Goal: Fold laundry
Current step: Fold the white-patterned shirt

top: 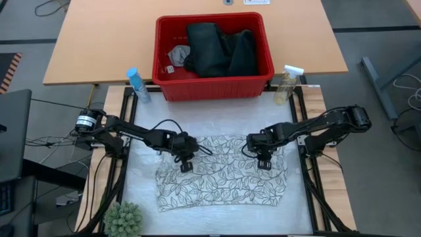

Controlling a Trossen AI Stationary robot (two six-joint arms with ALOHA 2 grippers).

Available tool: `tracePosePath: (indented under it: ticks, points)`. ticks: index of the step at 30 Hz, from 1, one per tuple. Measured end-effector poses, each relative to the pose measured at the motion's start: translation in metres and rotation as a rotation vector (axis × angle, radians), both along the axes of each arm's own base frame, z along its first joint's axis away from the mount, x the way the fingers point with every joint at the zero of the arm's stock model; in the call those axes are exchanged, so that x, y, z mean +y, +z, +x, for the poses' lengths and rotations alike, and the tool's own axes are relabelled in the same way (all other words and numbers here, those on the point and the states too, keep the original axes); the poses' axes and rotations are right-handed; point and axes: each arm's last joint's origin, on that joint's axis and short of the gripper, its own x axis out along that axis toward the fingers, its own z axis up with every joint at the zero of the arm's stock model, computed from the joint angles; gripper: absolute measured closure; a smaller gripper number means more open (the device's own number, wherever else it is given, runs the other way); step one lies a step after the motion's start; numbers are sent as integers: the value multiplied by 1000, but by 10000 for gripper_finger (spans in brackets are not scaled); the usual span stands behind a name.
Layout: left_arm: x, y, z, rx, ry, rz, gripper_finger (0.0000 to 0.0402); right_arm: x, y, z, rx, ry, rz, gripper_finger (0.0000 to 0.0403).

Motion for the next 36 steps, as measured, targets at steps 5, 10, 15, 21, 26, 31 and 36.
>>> tracePosePath:
  ticks: [5,10,15,21,26,31,36]
  points:
    - [-12,0,-1,4,-50,-41,401,0,0,0,0,1,0,233]
    - [-22,-1,-4,25,-75,-67,401,0,0,0,0,1,0,233]
    - [-27,-1,-5,47,-108,-145,401,0,0,1,-10,19,-3,233]
    - [-28,-1,-5,35,-120,-103,401,-1,0,5,-50,81,-24,233]
    - [-24,0,-2,-2,-85,-29,401,-7,-5,11,-59,86,-93,233]
    - [-24,0,-3,16,-105,-63,401,-13,-10,6,-32,74,-101,233]
    - [-24,0,-3,16,-106,-66,401,-12,-17,2,-12,98,-62,233]
